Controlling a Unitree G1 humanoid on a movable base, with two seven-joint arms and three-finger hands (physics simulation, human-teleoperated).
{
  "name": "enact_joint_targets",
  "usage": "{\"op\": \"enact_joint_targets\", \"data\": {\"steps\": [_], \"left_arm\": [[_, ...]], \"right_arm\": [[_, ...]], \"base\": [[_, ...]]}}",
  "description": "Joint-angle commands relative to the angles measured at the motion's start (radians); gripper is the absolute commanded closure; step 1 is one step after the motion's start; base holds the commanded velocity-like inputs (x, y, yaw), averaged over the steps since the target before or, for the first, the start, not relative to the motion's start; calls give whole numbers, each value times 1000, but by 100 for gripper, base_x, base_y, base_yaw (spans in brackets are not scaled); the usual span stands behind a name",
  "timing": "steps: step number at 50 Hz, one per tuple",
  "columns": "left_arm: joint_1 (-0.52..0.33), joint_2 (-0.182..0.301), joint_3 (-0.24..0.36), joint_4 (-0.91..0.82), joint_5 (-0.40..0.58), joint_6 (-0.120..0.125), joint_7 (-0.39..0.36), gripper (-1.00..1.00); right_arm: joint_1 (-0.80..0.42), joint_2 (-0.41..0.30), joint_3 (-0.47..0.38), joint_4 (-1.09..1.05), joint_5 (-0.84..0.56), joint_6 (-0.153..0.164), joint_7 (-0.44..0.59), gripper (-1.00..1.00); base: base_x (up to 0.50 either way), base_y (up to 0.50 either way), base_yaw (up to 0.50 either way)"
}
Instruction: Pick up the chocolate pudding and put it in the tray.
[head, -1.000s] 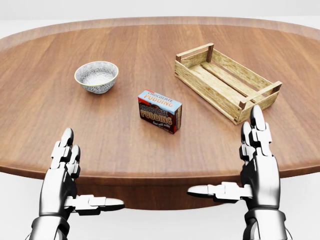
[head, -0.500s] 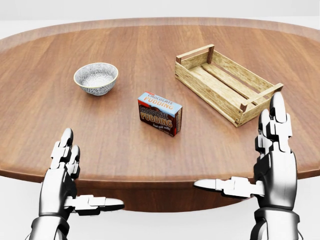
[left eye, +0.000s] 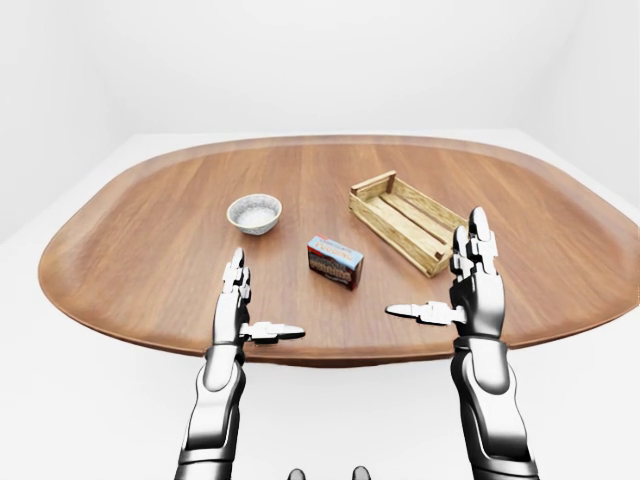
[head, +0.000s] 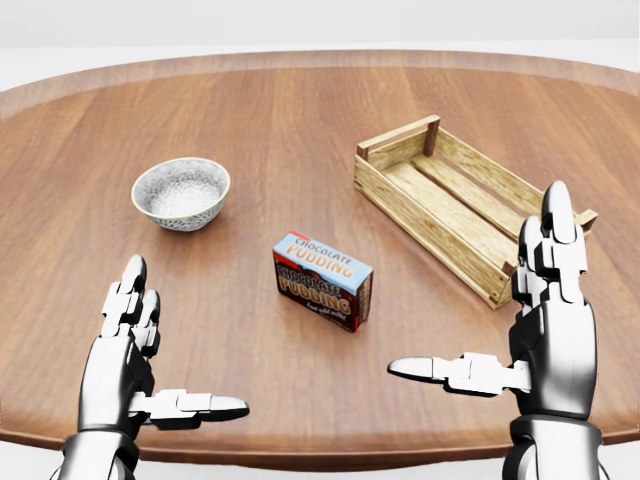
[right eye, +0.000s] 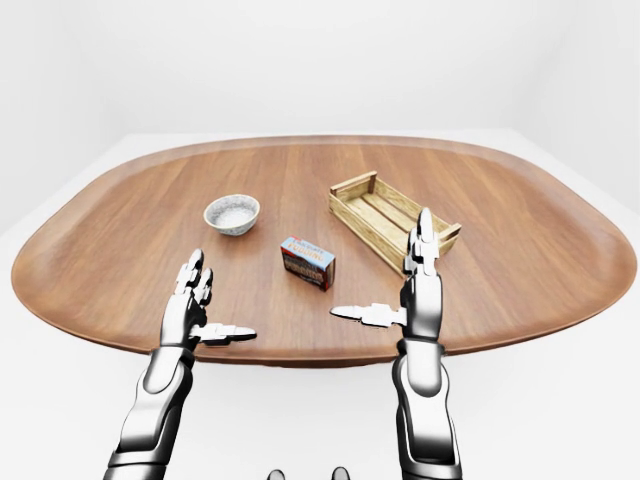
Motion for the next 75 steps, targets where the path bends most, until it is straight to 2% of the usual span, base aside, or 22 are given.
{"op": "enact_joint_targets", "data": {"steps": [1, 12, 42, 49, 61, 64, 75], "left_arm": [[-1, 0, 0, 5, 0, -5, 0, -100], [1, 0, -1, -4, 1, 3, 1, -100], [-3, 0, 1, 0, -2, 5, 2, -100], [-5, 1, 1, 9, -1, -3, 2, -100], [5, 0, 0, -14, -8, 3, -6, -100], [4, 0, 0, -4, -5, -11, -7, -100], [5, -1, 2, -15, -9, -16, -4, -100]], "right_arm": [[0, 0, 0, 8, 4, 0, 2, -100], [2, 0, 0, 9, 8, 0, 4, -100], [-4, 0, 2, -2, 9, 0, 1, -100], [-3, 0, 3, 5, 11, 0, 4, -100], [3, 2, 8, 6, 19, 0, 12, -100], [2, 2, 7, -1, 19, 0, 12, -100], [-1, 2, 8, 15, 25, 0, 15, -100]], "base": [[38, 0, 0], [34, 0, 0], [32, 0, 0], [32, 0, 0], [25, 0, 0], [0, 0, 0], [0, 0, 0]]}}
